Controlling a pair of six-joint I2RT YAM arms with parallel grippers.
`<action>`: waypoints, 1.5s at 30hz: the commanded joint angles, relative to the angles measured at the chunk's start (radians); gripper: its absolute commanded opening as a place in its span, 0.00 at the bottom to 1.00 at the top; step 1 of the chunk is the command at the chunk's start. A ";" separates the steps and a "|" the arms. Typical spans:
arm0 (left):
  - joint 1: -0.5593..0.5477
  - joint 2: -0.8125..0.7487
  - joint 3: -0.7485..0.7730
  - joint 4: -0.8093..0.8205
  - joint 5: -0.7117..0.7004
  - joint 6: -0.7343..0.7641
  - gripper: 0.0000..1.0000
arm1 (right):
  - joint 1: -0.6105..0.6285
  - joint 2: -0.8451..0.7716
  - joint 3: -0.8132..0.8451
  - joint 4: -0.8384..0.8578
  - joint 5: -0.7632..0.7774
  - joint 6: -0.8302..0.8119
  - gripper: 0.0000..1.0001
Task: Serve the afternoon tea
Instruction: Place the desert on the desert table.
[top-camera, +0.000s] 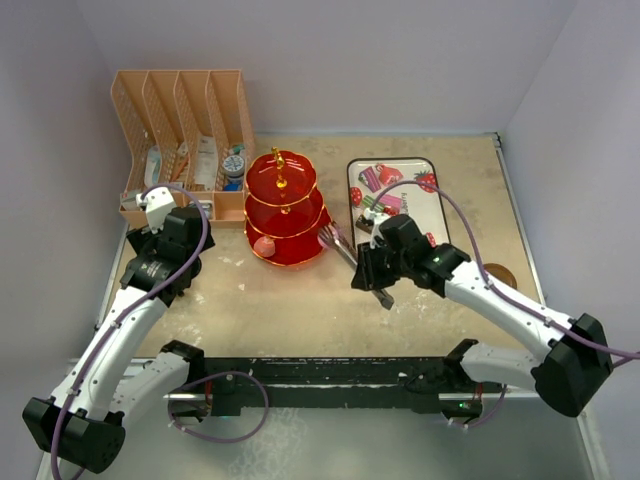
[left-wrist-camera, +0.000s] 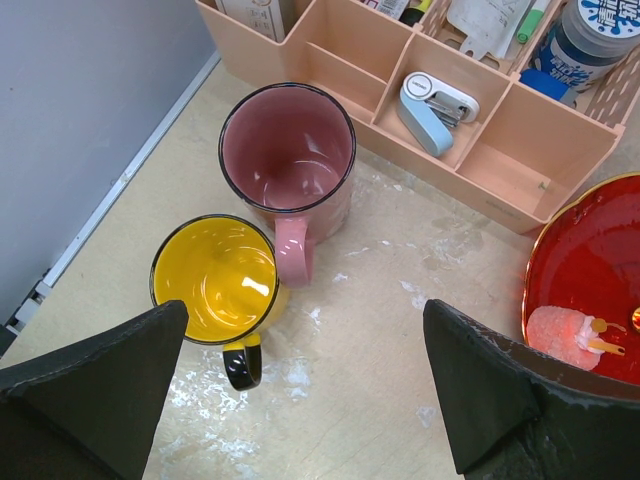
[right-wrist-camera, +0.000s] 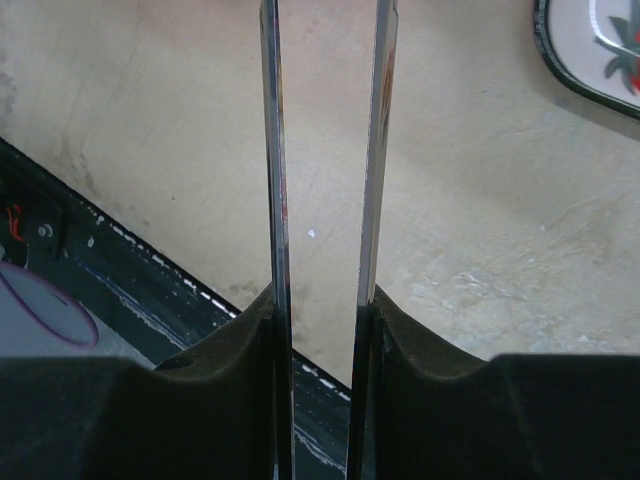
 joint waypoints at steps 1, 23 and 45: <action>-0.003 -0.002 0.008 0.020 -0.021 -0.003 0.99 | 0.063 0.038 0.020 0.080 0.009 0.039 0.29; -0.003 0.000 0.006 0.021 -0.019 -0.001 0.99 | 0.162 0.282 0.142 0.216 0.218 0.098 0.28; -0.002 0.005 0.005 0.020 -0.023 -0.006 0.99 | 0.122 0.522 0.264 0.388 0.222 0.068 0.29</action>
